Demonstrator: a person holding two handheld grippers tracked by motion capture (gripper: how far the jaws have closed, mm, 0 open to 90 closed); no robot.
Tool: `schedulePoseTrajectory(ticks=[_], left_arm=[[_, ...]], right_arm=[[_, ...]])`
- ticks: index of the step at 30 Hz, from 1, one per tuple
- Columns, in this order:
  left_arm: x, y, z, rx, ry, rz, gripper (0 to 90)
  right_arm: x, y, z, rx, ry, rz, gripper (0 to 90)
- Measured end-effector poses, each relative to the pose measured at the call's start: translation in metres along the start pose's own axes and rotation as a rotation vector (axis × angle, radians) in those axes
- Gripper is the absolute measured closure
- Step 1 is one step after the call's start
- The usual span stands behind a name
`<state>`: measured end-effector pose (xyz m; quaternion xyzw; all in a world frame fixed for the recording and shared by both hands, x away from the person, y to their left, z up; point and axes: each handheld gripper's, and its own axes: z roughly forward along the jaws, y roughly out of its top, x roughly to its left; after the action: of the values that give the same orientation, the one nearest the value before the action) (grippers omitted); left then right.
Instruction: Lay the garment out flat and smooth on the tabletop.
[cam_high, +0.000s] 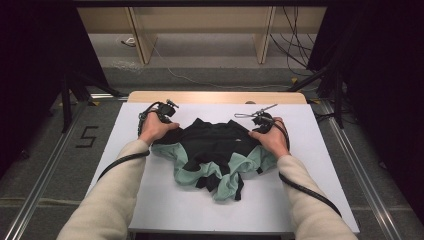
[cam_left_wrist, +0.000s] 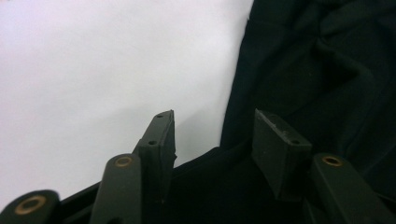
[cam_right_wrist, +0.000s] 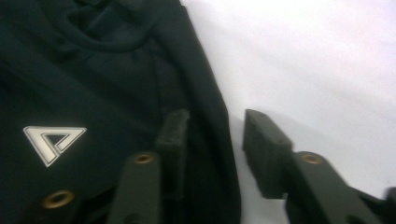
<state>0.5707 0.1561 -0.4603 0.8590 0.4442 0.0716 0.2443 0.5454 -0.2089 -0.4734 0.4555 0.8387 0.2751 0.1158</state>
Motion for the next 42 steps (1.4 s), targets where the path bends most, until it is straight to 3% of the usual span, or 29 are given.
schedulePoseTrajectory(ticks=[2, 4, 5, 8, 10, 15, 16, 20, 22, 24, 27, 33, 36, 40, 42], left_arm=[[-0.003, 0.000, 0.002, 0.021, -0.010, 0.021, 52.4], [-0.006, -0.001, 0.007, 0.077, -0.035, 0.035, 53.1], [-0.007, -0.002, 0.008, 0.077, -0.029, 0.046, 52.1], [-0.005, -0.003, 0.007, 0.073, -0.038, 0.057, 55.2], [-0.002, -0.004, 0.006, 0.071, -0.038, 0.044, 60.1], [-0.002, -0.005, 0.004, 0.089, -0.052, 0.011, 77.3], [-0.004, -0.005, 0.005, 0.091, -0.060, 0.008, 84.3], [-0.008, -0.002, 0.003, 0.115, -0.025, 0.000, 88.2], [-0.007, -0.002, 0.001, 0.091, 0.019, 0.001, 88.5], [-0.003, -0.002, -0.003, 0.059, 0.040, -0.028, 88.7], [0.000, -0.001, -0.007, 0.024, 0.058, -0.040, 88.7], [0.003, 0.002, -0.016, -0.077, 0.141, -0.075, 88.7], [0.004, 0.000, -0.014, -0.111, 0.174, -0.101, 88.6], [0.001, -0.001, -0.004, -0.086, 0.193, -0.077, 88.3], [0.002, -0.002, -0.003, -0.096, 0.211, -0.074, 88.2]], right_arm=[[0.003, 0.001, 0.000, 0.007, 0.024, -0.020, 76.5], [0.006, 0.001, 0.000, 0.011, 0.040, -0.034, 84.4], [0.006, 0.001, 0.000, 0.017, 0.046, -0.041, 86.5], [0.008, 0.001, 0.000, 0.021, 0.043, -0.051, 88.4], [0.008, 0.001, 0.000, 0.021, 0.042, -0.052, 88.6], [0.009, 0.002, 0.000, 0.022, 0.035, -0.053, 88.9], [0.009, 0.002, 0.000, 0.022, 0.032, -0.054, 89.1], [0.009, 0.002, -0.001, 0.006, 0.004, -0.054, 89.7], [0.006, 0.004, -0.003, -0.019, -0.012, -0.047, 89.8], [0.004, 0.006, -0.007, -0.040, -0.023, -0.040, 89.8], [0.001, 0.013, -0.012, -0.077, -0.042, -0.040, 89.8], [0.003, 0.029, -0.018, -0.143, -0.083, -0.049, 89.5], [0.002, 0.030, -0.012, -0.150, -0.106, -0.044, 89.3], [0.001, 0.026, 0.001, -0.130, -0.121, -0.033, 86.4], [0.002, 0.024, 0.002, -0.122, -0.120, -0.038, 81.7]])
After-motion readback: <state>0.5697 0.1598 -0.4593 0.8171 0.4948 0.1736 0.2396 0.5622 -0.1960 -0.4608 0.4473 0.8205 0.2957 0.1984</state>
